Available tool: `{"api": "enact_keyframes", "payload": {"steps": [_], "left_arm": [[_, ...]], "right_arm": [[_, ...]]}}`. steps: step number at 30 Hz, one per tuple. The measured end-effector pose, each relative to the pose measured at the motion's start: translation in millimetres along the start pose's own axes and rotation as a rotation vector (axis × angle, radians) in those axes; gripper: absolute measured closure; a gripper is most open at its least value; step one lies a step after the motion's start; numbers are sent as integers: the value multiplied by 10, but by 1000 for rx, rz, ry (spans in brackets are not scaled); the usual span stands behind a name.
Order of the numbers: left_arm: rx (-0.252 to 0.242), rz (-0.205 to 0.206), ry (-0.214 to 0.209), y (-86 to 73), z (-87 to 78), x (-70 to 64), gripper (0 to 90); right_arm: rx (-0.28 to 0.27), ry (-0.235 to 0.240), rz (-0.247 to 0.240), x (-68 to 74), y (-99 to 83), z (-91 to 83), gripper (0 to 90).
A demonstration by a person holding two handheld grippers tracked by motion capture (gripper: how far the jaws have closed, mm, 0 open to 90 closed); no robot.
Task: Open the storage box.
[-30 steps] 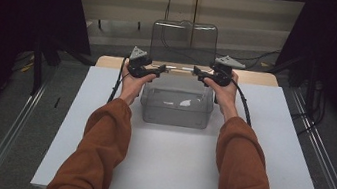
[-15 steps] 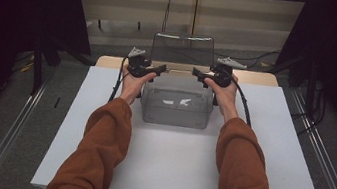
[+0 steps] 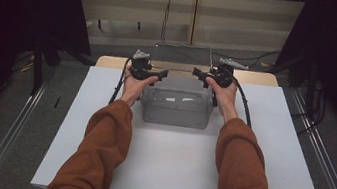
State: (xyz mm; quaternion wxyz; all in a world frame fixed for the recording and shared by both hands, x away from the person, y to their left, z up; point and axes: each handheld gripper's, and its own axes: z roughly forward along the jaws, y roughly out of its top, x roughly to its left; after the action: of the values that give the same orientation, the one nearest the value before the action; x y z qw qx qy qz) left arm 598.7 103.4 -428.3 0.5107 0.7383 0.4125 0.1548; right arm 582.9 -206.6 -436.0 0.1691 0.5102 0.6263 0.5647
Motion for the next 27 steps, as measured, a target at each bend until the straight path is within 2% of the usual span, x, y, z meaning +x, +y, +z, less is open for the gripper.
{"api": "enact_keyframes", "payload": {"steps": [3, 6, 8, 11, 20, 27], "left_arm": [[12, 0, 0, -11, 7, -4, 159], [52, -20, -1, -49, 32, 15, 161], [54, -100, -27, -68, 36, 46, 160], [58, -73, -12, -63, 30, 33, 158], [71, -49, -6, -67, 7, 23, 157], [62, -47, -5, -75, -5, 1, 147]], "right_arm": [[7, -5, 36, -14, -6, -5, 83], [1, -46, -10, 14, 7, -15, 68], [-4, -58, -30, 29, 10, -19, 63], [-8, -50, -45, 41, 8, -16, 84], [-16, -63, -58, 48, 4, -26, 83], [-19, -72, -77, 58, 5, -48, 82]]}}
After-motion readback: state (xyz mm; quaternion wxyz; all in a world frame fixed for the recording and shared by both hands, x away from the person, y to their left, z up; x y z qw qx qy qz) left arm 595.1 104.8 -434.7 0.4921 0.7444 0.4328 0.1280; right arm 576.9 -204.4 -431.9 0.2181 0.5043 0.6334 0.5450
